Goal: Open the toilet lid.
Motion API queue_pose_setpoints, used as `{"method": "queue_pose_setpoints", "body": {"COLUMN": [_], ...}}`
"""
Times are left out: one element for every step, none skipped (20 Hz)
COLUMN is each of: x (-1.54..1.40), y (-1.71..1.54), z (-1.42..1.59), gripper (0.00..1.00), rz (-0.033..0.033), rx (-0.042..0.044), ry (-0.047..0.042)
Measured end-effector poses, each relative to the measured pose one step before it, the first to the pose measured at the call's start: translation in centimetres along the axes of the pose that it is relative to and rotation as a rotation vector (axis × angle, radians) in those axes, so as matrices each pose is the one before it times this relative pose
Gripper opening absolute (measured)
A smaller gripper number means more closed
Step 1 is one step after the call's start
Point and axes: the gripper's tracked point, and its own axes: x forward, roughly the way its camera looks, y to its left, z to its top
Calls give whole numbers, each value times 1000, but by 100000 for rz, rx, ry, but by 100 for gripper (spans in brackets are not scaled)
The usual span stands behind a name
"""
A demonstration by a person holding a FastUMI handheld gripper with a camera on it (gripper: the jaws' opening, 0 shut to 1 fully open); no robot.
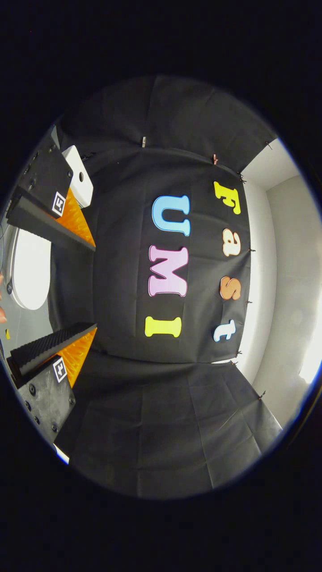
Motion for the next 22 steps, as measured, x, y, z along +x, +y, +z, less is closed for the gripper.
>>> {"method": "queue_pose_setpoints", "body": {"x": [147, 270, 345, 328, 111, 121, 56, 117, 77, 126, 142, 136, 97, 125, 67, 87, 61, 185, 43, 174, 102, 100], "y": [3, -46, -16, -17, -286, -110, -42, -155, -164, -179, -183, 25, 74, 61, 124, -22, -107, -277, -378, -203, 39, -67], "z": [-193, -384, -590, -615, -813, -716, -795, -743, -802, -712, -939, -1026, -937, -1039, -1136, -811, -1018, -993, -946, -1009, -1109, -1042], "gripper": [98, 98, 98, 98, 98, 98, 98, 98, 98, 98, 98, 98, 98, 98, 98, 98, 98, 98, 98, 98, 98, 98], "rz": [-351, -603, -696, -326, 110, 217, 195, 8, -60, -321, -50, 251, 566, 795, 1044, 882, 368, -237, -411, -152, 18, 248], "rx": [-680, -881, -659, -171, 174, 102, -274, -594, -900, -683, -198, 453, 495, 290, -33, -10, -72, -196, -148, -128, 8, 271], "ry": [-255, 93, 384, 618, 469, 763, 376, 170, -175, -131, 222, 262, 570, 601, 520, 343, 472, 447, 16, 204, 420, 87]}}
